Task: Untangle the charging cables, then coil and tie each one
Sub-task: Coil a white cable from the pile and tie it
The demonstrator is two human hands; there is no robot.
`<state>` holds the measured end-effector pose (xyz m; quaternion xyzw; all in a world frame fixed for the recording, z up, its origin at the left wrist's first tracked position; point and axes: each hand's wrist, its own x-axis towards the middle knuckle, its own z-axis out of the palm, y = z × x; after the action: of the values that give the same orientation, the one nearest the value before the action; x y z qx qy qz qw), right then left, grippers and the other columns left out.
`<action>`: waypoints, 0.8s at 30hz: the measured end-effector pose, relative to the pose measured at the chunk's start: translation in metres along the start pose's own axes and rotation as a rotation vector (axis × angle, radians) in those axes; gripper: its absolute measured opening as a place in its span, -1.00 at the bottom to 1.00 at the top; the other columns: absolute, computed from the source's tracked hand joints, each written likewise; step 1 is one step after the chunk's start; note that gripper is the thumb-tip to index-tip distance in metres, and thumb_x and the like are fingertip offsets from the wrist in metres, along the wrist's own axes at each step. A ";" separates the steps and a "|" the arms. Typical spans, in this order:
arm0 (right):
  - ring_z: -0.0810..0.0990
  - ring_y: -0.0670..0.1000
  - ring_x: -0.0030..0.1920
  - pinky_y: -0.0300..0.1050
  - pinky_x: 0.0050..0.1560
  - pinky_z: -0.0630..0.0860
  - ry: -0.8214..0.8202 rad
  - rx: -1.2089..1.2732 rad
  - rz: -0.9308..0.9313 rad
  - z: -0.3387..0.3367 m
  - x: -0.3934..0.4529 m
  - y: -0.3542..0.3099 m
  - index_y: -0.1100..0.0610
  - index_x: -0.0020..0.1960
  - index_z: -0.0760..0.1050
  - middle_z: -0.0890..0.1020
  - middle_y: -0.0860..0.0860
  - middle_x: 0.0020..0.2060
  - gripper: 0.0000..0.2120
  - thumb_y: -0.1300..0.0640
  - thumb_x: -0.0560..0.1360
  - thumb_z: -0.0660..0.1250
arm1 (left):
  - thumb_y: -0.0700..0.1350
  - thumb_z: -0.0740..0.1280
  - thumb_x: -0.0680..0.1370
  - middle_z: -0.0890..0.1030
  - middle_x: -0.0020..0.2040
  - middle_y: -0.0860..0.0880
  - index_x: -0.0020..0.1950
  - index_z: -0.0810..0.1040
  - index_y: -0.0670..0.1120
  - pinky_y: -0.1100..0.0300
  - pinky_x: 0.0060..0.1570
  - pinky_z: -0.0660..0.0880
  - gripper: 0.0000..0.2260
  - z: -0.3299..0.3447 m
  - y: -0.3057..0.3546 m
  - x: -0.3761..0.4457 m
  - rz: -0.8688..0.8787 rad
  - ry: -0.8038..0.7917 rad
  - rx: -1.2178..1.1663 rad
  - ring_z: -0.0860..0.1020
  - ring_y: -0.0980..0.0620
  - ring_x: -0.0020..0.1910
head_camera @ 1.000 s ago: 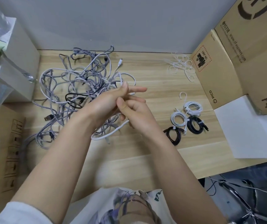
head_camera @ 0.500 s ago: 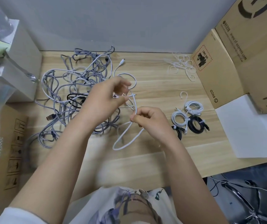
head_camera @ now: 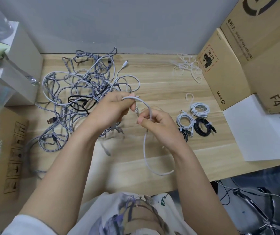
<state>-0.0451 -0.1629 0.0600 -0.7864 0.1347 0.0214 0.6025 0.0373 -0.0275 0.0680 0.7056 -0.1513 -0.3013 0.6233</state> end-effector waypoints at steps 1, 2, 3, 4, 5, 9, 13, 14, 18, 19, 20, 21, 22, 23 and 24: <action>0.55 -0.06 -0.15 -0.11 -0.03 0.45 -0.001 0.026 -0.011 0.000 0.000 0.000 -0.07 -0.36 0.51 0.54 -0.13 -0.25 -0.79 0.17 0.39 0.39 | -0.09 0.25 0.57 0.20 -0.59 0.12 -0.37 0.43 -0.11 0.31 -0.59 0.04 -0.69 0.001 0.002 -0.002 -0.007 -0.018 -0.010 0.09 0.15 -0.58; 0.57 0.00 -0.13 -0.05 0.04 0.48 -0.009 0.058 -0.025 0.000 0.000 0.000 -0.05 -0.36 0.51 0.59 -0.14 -0.26 -0.83 0.14 0.38 0.35 | -0.10 0.26 0.52 0.19 -0.60 0.11 -0.38 0.42 -0.11 0.32 -0.60 0.03 -0.73 0.002 0.005 -0.003 -0.011 -0.038 -0.011 0.09 0.15 -0.58; 0.58 -0.04 -0.16 -0.06 0.03 0.50 -0.022 0.098 -0.044 0.000 -0.001 -0.001 -0.03 -0.33 0.51 0.62 -0.16 -0.28 -0.86 0.13 0.39 0.33 | -0.11 0.25 0.45 0.19 -0.59 0.11 -0.40 0.42 -0.11 0.33 -0.61 0.04 -0.78 0.003 0.007 -0.004 -0.017 -0.057 -0.006 0.08 0.15 -0.58; 0.57 -0.10 -0.22 -0.12 -0.03 0.52 -0.035 0.151 -0.064 0.000 -0.002 -0.003 0.03 -0.29 0.51 0.63 -0.16 -0.29 -0.88 0.16 0.42 0.33 | -0.11 0.23 0.41 0.19 -0.59 0.11 -0.40 0.42 -0.11 0.34 -0.61 0.04 -0.82 0.003 0.009 -0.006 -0.028 -0.072 -0.003 0.08 0.16 -0.58; 0.54 -0.14 -0.30 -0.20 -0.15 0.54 -0.040 0.203 -0.085 0.000 -0.004 -0.005 0.08 -0.26 0.51 0.64 -0.13 -0.30 -0.88 0.20 0.45 0.34 | -0.11 0.22 0.39 0.19 -0.58 0.11 -0.39 0.41 -0.11 0.35 -0.61 0.04 -0.83 0.004 0.010 -0.008 -0.040 -0.084 -0.001 0.08 0.16 -0.58; 0.21 -0.16 -0.56 -0.23 -0.54 0.15 0.012 0.412 -0.074 -0.002 -0.009 -0.014 0.13 -0.24 0.48 0.40 -0.03 -0.52 -0.85 0.09 0.46 0.32 | -0.08 0.27 0.39 0.15 -0.54 0.13 -0.34 0.40 -0.09 0.35 -0.58 0.02 -0.85 0.003 0.009 -0.010 -0.097 -0.141 -0.190 0.07 0.17 -0.55; 0.08 -0.20 -0.57 -0.24 -0.52 -0.03 0.091 0.587 -0.047 -0.004 -0.010 -0.023 0.08 -0.30 0.47 0.21 -0.15 -0.57 -0.81 0.00 0.42 0.24 | -0.08 0.37 0.38 0.23 -0.55 0.13 -0.40 0.47 -0.03 0.36 -0.59 0.15 -0.83 0.002 0.005 -0.011 -0.150 -0.375 -0.628 0.18 0.21 -0.59; 0.07 -0.20 -0.58 -0.24 -0.53 -0.04 0.106 0.593 -0.035 -0.004 -0.010 -0.024 0.10 -0.28 0.45 0.21 -0.15 -0.57 -0.80 0.01 0.44 0.23 | -0.06 0.42 0.36 0.26 -0.55 0.13 -0.39 0.47 -0.02 0.36 -0.58 0.22 -0.83 0.003 0.005 -0.012 -0.145 -0.433 -0.687 0.21 0.21 -0.60; 0.06 -0.20 -0.59 -0.29 -0.54 -0.04 0.137 0.524 0.024 -0.008 -0.009 -0.024 0.12 -0.26 0.39 0.20 -0.15 -0.59 -0.73 0.12 0.61 0.13 | 0.02 0.38 0.43 0.30 -0.53 0.13 -0.35 0.46 -0.02 0.36 -0.57 0.28 -0.78 0.010 0.009 -0.017 -0.125 -0.557 -0.782 0.19 0.20 -0.58; 0.06 -0.20 -0.59 -0.33 -0.57 -0.02 0.124 0.485 0.038 -0.008 -0.009 -0.023 0.11 -0.26 0.39 0.19 -0.15 -0.58 -0.71 0.11 0.62 0.11 | 0.00 0.35 0.47 0.29 -0.52 0.13 -0.32 0.45 -0.02 0.36 -0.56 0.27 -0.79 0.013 0.012 -0.018 -0.108 -0.554 -0.807 0.16 0.19 -0.57; 0.07 -0.20 -0.59 -0.35 -0.58 0.01 0.101 0.432 0.056 -0.008 -0.009 -0.022 0.10 -0.25 0.39 0.20 -0.14 -0.59 -0.70 0.10 0.63 0.09 | -0.04 0.31 0.53 0.29 -0.52 0.13 -0.29 0.45 -0.03 0.36 -0.55 0.25 -0.80 0.016 0.016 -0.019 -0.080 -0.523 -0.830 0.14 0.18 -0.56; 0.09 -0.20 -0.59 -0.36 -0.59 0.05 0.070 0.351 0.076 -0.007 -0.008 -0.021 0.11 -0.24 0.39 0.21 -0.15 -0.59 -0.70 0.09 0.64 0.08 | -0.07 0.23 0.57 0.28 -0.51 0.13 -0.24 0.44 -0.05 0.36 -0.55 0.23 -0.81 0.020 0.019 -0.020 -0.040 -0.464 -0.846 0.14 0.18 -0.55; 0.13 -0.21 -0.60 -0.36 -0.58 0.10 0.028 0.234 0.092 -0.005 -0.008 -0.021 0.13 -0.21 0.39 0.24 -0.16 -0.61 -0.71 0.09 0.64 0.09 | -0.10 0.14 0.58 0.27 -0.51 0.12 -0.18 0.43 -0.08 0.36 -0.55 0.22 -0.83 0.024 0.023 -0.020 0.011 -0.390 -0.853 0.17 0.20 -0.56; 0.20 -0.20 -0.62 -0.35 -0.54 0.15 -0.014 0.093 0.098 -0.002 -0.008 -0.021 0.15 -0.21 0.40 0.28 -0.15 -0.64 -0.72 0.10 0.64 0.11 | -0.11 0.09 0.59 0.27 -0.51 0.11 -0.11 0.42 -0.11 0.37 -0.55 0.22 -0.83 0.027 0.025 -0.019 0.064 -0.318 -0.853 0.19 0.21 -0.56; 0.26 -0.19 -0.61 -0.34 -0.49 0.19 -0.057 -0.033 0.093 0.000 -0.009 -0.021 0.13 -0.23 0.41 0.33 -0.15 -0.65 -0.74 0.10 0.61 0.14 | -0.12 0.07 0.58 0.28 -0.50 0.10 -0.04 0.42 -0.14 0.38 -0.55 0.23 -0.83 0.029 0.027 -0.019 0.106 -0.258 -0.842 0.21 0.21 -0.56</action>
<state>-0.0486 -0.1560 0.0819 -0.7882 0.1537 0.0739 0.5913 0.0093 -0.0445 0.0974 0.3378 -0.1281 -0.3900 0.8470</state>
